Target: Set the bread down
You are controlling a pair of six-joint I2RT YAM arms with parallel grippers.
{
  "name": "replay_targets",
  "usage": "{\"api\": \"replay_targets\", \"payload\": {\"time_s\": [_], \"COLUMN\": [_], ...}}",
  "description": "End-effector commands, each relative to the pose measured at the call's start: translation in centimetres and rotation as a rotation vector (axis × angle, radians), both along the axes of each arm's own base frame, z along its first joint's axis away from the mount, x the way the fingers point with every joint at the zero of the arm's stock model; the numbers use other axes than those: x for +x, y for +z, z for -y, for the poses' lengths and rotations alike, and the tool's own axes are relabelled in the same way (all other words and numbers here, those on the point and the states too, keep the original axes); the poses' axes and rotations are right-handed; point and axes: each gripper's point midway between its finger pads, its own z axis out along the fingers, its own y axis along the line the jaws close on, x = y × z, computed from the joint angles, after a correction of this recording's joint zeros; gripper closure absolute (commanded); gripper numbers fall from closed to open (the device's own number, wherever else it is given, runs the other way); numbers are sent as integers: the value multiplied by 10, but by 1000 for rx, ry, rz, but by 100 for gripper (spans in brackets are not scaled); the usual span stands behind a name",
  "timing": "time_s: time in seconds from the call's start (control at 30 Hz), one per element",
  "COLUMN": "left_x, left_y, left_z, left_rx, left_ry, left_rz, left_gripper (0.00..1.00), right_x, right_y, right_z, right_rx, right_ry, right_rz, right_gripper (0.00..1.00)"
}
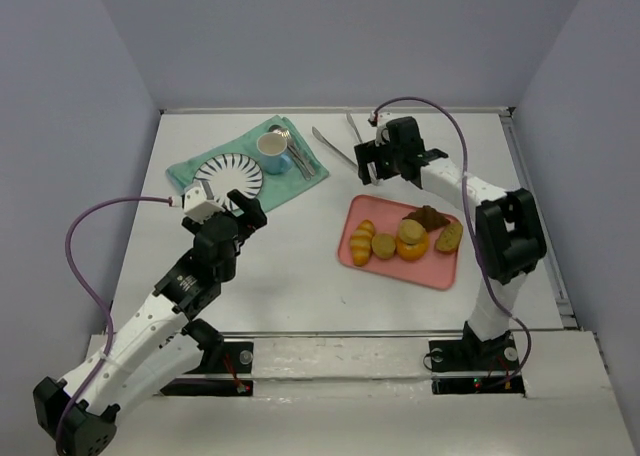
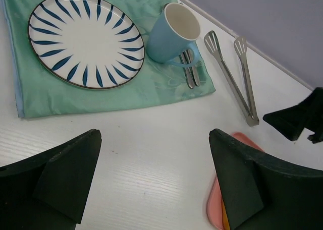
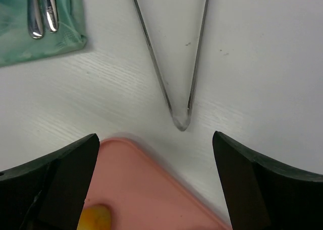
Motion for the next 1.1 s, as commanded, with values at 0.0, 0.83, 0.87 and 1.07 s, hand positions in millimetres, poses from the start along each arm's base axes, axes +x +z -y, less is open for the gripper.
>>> {"api": "replay_targets", "payload": {"time_s": [0.0,0.83,0.87,1.07], "left_x": [2,-3,-4,-8], "left_y": [11,21,21,23], "left_z": [-8,-27,-29,-35], "left_rx": [-5,-16,-15,-27], "left_ry": [34,116,121,147], "left_rz": [54,89,88,92], "left_gripper": [1,1,1,1], "right_x": [28,100,100,105], "right_y": [-12,-118,-119,-112], "right_z": [-18,-37,-37,-29], "right_rx": [-122,-171,-168,-157], "right_ry": [206,146,140,84], "right_rz": [-21,-216,-221,-214], "right_gripper": [0,22,29,70]}}
